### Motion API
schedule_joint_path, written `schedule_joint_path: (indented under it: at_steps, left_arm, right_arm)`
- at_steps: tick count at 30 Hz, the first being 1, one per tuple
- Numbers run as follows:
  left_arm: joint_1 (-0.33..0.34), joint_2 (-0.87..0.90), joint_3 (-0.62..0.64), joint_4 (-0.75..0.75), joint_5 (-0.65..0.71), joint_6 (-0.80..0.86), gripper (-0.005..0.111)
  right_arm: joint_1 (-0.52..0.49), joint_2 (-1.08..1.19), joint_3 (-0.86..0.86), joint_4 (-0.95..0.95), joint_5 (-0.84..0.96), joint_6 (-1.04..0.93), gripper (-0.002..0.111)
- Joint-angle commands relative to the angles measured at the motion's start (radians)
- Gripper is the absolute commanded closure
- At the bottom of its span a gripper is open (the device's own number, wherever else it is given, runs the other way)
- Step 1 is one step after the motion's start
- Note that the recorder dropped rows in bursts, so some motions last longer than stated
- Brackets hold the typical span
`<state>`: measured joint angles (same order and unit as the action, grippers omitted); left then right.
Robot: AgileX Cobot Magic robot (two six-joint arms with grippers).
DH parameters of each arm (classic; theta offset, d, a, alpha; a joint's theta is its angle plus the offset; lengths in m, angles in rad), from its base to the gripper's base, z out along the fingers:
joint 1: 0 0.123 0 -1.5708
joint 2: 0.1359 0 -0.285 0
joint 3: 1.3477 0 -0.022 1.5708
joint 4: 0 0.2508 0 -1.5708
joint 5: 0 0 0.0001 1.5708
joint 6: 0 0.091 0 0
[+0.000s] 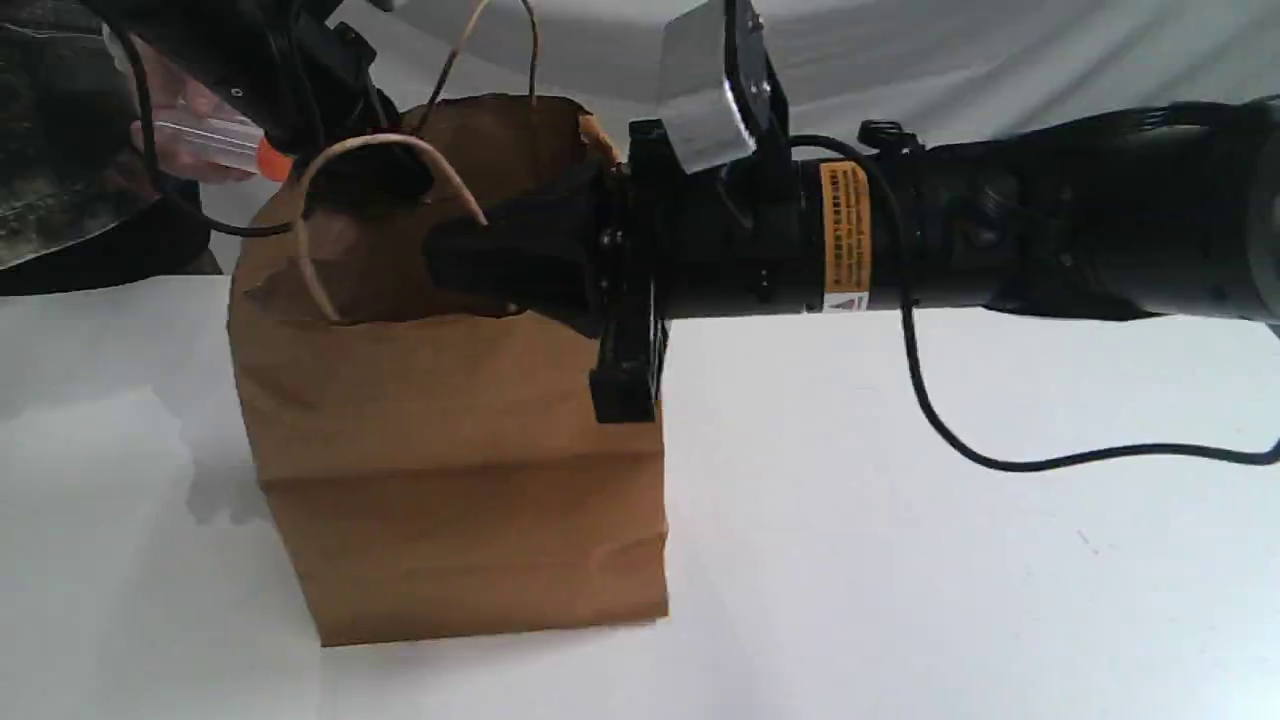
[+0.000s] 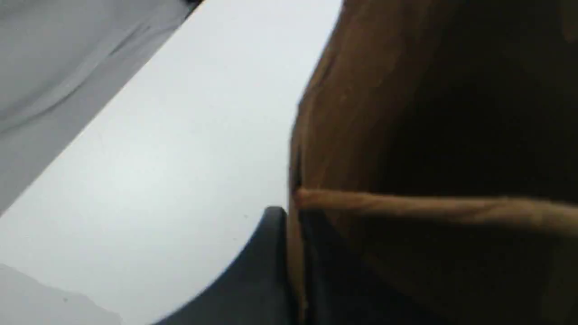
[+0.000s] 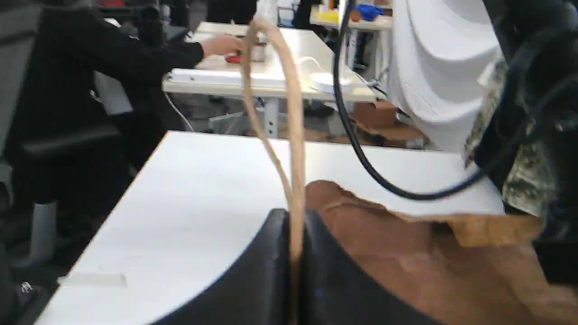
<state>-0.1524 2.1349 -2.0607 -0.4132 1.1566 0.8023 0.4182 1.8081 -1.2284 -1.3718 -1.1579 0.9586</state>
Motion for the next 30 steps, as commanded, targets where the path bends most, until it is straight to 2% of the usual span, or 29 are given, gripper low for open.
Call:
schedule_joint_path:
  at_steps: [1,9,13,17,22,30]
  left_arm:
    - [0.003,-0.001,-0.001,0.013,0.064,-0.071,0.107]
    - [-0.011,-0.001,0.034,0.078,0.064,-0.256,0.107]
    - [-0.027,-0.001,0.113,0.064,0.064,-0.187,0.107]
    - [-0.034,0.006,0.183,0.023,0.064,-0.083,0.107]
    - [-0.034,0.040,0.188,0.033,0.064,-0.060,0.107]
    - [-0.034,0.077,0.188,0.033,0.064,-0.037,0.107]
  right_arm:
    - [0.003,-0.033,-0.006,0.122,-0.053,-0.053,0.108]
    - [0.003,-0.100,-0.026,0.357,0.085,-0.263,0.108]
    - [0.010,-0.065,-0.133,0.358,0.203,-0.265,0.108]
    - [0.012,-0.009,-0.241,0.345,0.209,-0.244,0.108]
    - [0.012,0.048,-0.336,0.296,0.255,-0.170,0.108]
    - [0.012,0.065,-0.345,0.257,0.276,-0.168,0.108]
